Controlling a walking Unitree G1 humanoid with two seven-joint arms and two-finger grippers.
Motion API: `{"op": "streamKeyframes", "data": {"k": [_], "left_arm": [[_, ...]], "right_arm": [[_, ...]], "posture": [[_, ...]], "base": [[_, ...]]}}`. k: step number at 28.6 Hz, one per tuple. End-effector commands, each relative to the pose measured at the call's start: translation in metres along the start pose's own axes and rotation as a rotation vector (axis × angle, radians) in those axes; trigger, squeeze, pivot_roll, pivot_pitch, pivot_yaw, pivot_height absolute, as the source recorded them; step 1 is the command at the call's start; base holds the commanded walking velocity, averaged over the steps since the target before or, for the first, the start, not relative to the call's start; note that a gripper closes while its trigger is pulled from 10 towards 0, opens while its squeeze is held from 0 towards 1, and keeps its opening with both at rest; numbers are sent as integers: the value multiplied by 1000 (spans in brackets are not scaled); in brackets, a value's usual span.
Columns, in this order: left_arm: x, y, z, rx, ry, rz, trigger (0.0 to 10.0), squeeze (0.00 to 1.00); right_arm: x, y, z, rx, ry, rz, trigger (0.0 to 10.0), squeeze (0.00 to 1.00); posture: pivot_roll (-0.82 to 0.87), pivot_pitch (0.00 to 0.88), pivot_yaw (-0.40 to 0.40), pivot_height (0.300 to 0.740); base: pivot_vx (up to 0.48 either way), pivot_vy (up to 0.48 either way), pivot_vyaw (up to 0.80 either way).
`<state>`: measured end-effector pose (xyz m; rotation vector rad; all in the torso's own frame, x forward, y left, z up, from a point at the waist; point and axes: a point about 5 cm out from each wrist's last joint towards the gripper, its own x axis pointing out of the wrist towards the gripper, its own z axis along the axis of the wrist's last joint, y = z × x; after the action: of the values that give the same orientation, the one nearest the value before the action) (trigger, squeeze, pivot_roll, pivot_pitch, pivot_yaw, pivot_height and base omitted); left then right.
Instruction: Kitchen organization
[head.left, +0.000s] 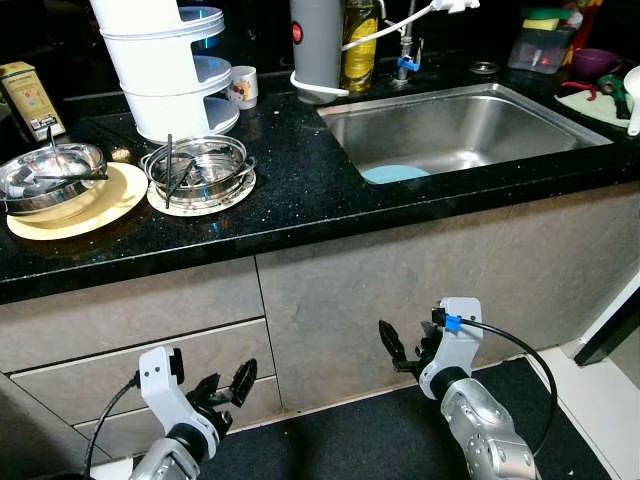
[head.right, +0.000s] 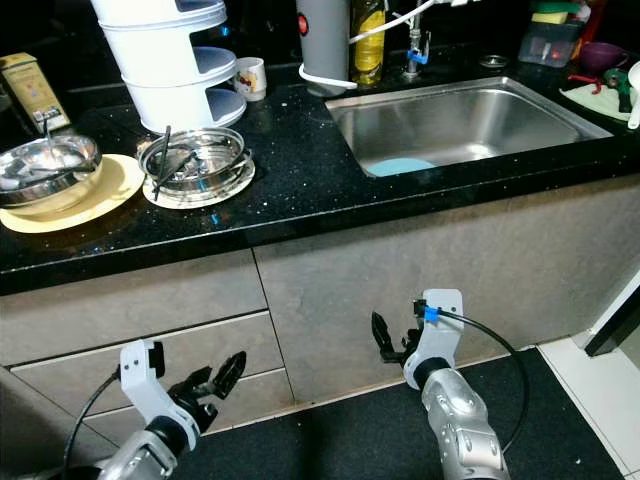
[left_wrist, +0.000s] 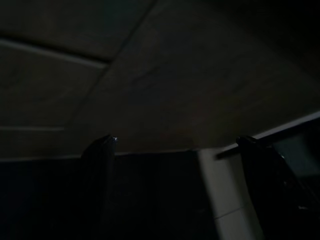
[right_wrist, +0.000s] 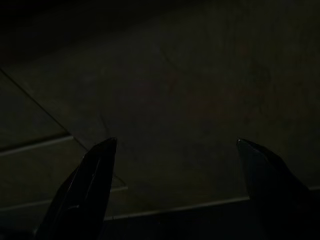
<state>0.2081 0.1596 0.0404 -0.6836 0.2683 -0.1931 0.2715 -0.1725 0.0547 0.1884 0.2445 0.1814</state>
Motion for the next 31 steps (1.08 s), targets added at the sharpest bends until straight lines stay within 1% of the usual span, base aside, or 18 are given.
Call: {"op": "streamKeyframes", "data": {"k": [1,4,6,7,9,10,11,12,14,16,17,19,20,21,26,27,31], "left_arm": [[2,1,5,-45,-19,-35,10000,0],[0,-1,9,-48,-18,-46,10000,0],[-2,-5,8,-53,-15,-55,10000,0],[-3,-5,8,-57,-15,-53,10000,0],[-3,-5,9,-66,-23,-52,10000,0],[-3,-6,11,-73,-33,-52,10000,0],[-3,-6,11,-73,-33,-52,10000,0],[-2,-6,12,-80,-41,-54,10000,0],[1,-4,18,-92,-59,-52,10000,0],[1,-4,18,-92,-59,-52,10000,0],[2,-3,21,-104,-72,-50,10000,0],[2,-7,21,-109,-85,-58,10000,0],[2,-12,22,-91,-90,-66,10000,0],[4,-13,24,-87,-94,-68,10000,0],[10,-14,26,-85,-85,-76,10000,0],[14,-12,28,-83,-76,-79,10000,0],[19,-10,30,-88,-75,-77,10000,0]], "right_arm": [[2,1,5,39,-39,10,10000,0],[1,-1,12,94,-64,17,10000,0],[0,-3,15,104,-71,15,10000,0],[2,-2,17,97,-72,15,10000,0],[4,0,18,86,-71,21,10000,0],[6,1,21,52,-69,30,10000,0],[6,1,21,52,-69,30,10000,0],[12,1,27,15,-73,27,10000,0],[17,2,35,-12,-87,22,10000,0],[17,2,35,-12,-87,22,10000,0],[19,3,37,-28,-94,27,10000,0],[19,-6,37,3,-96,2,10000,0],[15,-8,36,17,-99,-7,10000,0],[13,-7,35,4,-100,1,10000,0],[10,-8,34,21,-112,-13,10000,0],[13,-10,34,35,-112,-31,10000,0],[15,-12,33,54,-110,-39,10000,0]], "posture": [[-73,0,46,740],[-55,0,31,740],[-42,0,25,740],[-23,0,10,740],[-31,0,20,740],[-19,0,3,740],[-19,0,3,740],[-28,0,-7,740],[-34,0,7,740],[-34,0,7,740],[-33,0,6,740],[-64,0,17,740],[-95,0,36,740],[-101,0,42,740],[-121,0,66,740],[-131,0,80,740],[-136,0,80,740]], "base": [[0,0,0],[0,0,0],[0,0,0],[0,0,0],[0,0,0],[0,0,0],[0,0,0],[0,0,0],[0,0,0],[0,0,0],[0,0,0],[0,0,0],[0,0,0],[0,0,0],[0,0,0],[0,0,0],[0,0,0]]}}
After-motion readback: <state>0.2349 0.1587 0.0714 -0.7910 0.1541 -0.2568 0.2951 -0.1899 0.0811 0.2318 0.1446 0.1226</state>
